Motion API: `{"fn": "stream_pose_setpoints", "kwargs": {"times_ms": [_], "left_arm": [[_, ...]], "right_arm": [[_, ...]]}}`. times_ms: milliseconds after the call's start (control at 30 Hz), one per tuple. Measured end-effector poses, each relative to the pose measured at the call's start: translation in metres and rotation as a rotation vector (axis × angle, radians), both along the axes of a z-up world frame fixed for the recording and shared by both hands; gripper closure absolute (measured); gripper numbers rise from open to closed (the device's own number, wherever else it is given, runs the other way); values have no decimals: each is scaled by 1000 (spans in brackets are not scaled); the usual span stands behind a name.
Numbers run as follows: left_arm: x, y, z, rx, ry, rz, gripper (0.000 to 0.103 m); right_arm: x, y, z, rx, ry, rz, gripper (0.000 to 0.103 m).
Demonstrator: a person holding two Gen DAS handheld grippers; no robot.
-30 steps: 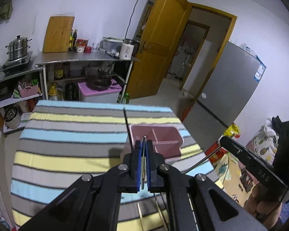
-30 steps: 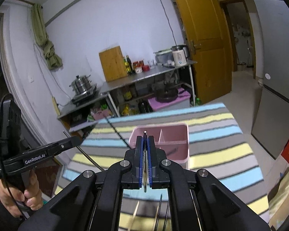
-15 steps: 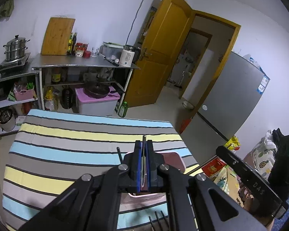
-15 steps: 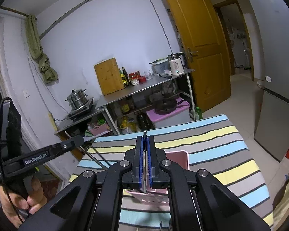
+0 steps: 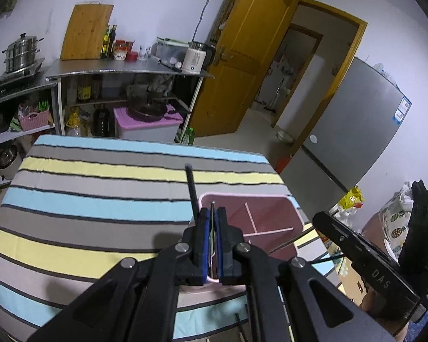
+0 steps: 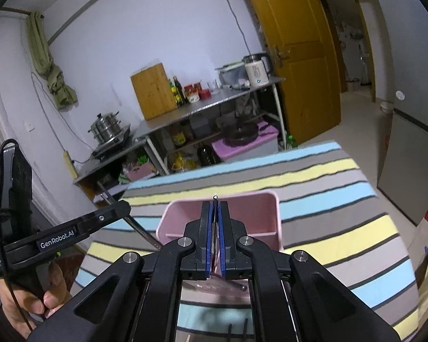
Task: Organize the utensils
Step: 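Open both tools to drop the metal chopsticks into the basket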
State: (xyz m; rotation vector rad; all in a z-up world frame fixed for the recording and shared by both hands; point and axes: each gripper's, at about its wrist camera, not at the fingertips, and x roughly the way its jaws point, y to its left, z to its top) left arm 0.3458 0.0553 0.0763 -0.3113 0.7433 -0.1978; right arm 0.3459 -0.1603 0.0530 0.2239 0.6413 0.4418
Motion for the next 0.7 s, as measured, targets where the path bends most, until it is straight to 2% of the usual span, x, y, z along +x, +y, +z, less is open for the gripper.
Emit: {"fn": "stream_pose_setpoints", "kwargs": {"times_ms": [133, 200, 267, 333, 700], "left_arm": [[0, 0, -4, -17, 17, -1, 95], [-3, 0, -3, -8, 14, -2, 87], [-8, -1, 0, -3, 3, -7, 77], [-12, -1, 3, -3, -8, -10, 77], [-55, 12, 36, 5, -87, 1, 77]], "right_arm": [[1, 0, -7, -1, 24, 17, 99], [0, -1, -8, -11, 27, 14, 98], [-3, -4, -6, -14, 19, 4, 93], [-6, -6, -2, -8, 11, -3, 87], [-54, -21, 29, -30, -70, 16, 87]]}}
